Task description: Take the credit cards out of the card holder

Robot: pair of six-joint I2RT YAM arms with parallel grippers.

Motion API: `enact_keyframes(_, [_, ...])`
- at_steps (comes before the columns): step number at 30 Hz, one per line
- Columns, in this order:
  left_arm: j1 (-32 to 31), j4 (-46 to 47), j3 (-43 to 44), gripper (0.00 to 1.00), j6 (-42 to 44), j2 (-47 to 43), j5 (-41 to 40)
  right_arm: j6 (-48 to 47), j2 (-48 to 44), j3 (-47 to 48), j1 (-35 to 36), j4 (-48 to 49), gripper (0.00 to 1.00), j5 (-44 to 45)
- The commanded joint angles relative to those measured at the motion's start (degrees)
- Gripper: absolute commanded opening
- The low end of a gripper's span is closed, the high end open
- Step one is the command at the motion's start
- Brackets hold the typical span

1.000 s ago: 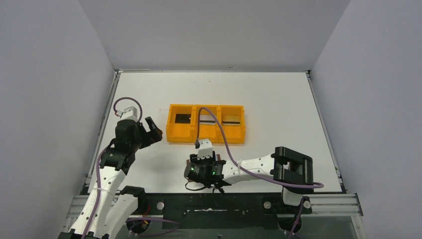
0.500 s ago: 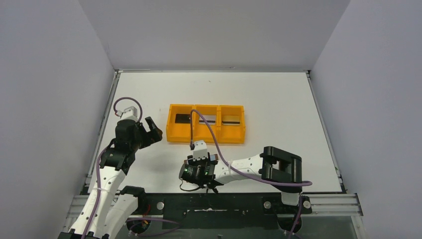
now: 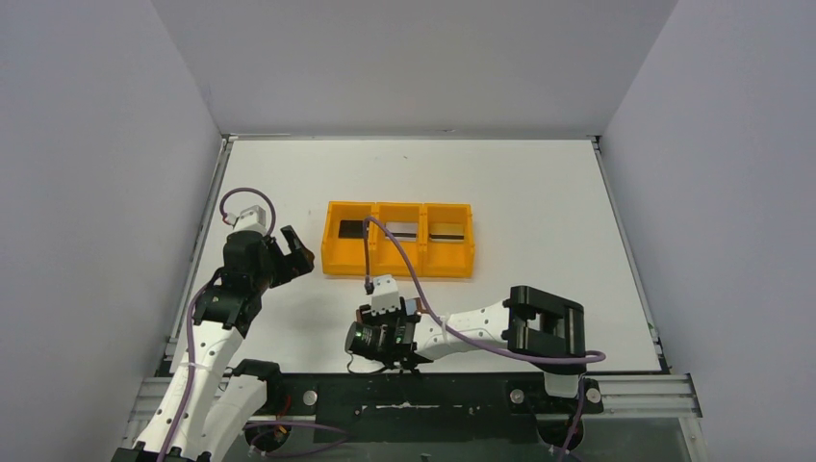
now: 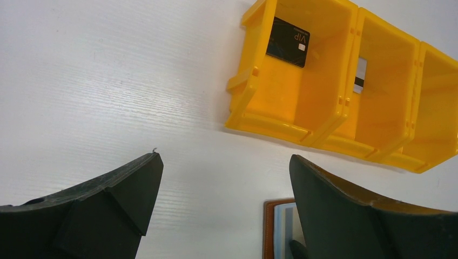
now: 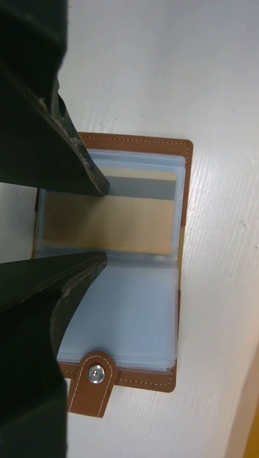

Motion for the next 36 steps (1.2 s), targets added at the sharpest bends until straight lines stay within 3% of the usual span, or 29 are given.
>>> enact_keyframes(1, [-0.3, 3.2, 0.6, 0.89, 0.6, 0.0, 0.0, -0.5, -2.8, -3.7, -1.6, 7.8, 0.43, -1.6])
enact_keyframes(6, [-0.2, 3.2, 0.6, 0.89, 0.6, -0.1, 0.0, -0.5, -1.3, -4.9, -2.5, 9.8, 0.41, -4.1])
enact_keyframes(9, [-0.3, 3.2, 0.6, 0.89, 0.6, -0.2, 0.0, 1.0, 0.8, -1.8, -2.0, 5.2, 0.32, -2.3])
enact_keyframes(13, [-0.3, 3.2, 0.6, 0.89, 0.6, -0.2, 0.0, 4.4, 3.2, 3.2, -1.1, -4.3, 0.31, 2.4])
enact_keyframes(16, [-0.3, 3.2, 0.6, 0.89, 0.6, -0.2, 0.0, 4.8, 2.8, 3.5, -0.8, -5.3, 0.27, 3.8])
enact_keyframes(22, [-0.3, 3.3, 0.6, 0.89, 0.6, 0.1, 0.2, 3.6, 0.6, 3.2, -0.9, -4.3, 0.1, 5.0])
enact_keyframes(29, [-0.3, 3.3, 0.6, 0.89, 0.6, 0.3, 0.5, 2.2, -3.2, -1.2, -1.6, 2.9, 0.0, 3.0])
enact_keyframes(36, [-0.4, 3.8, 0.6, 0.89, 0.8, 0.5, 1.8, -1.7, -12.5, -13.5, -5.3, 23.1, 0.0, -6.3])
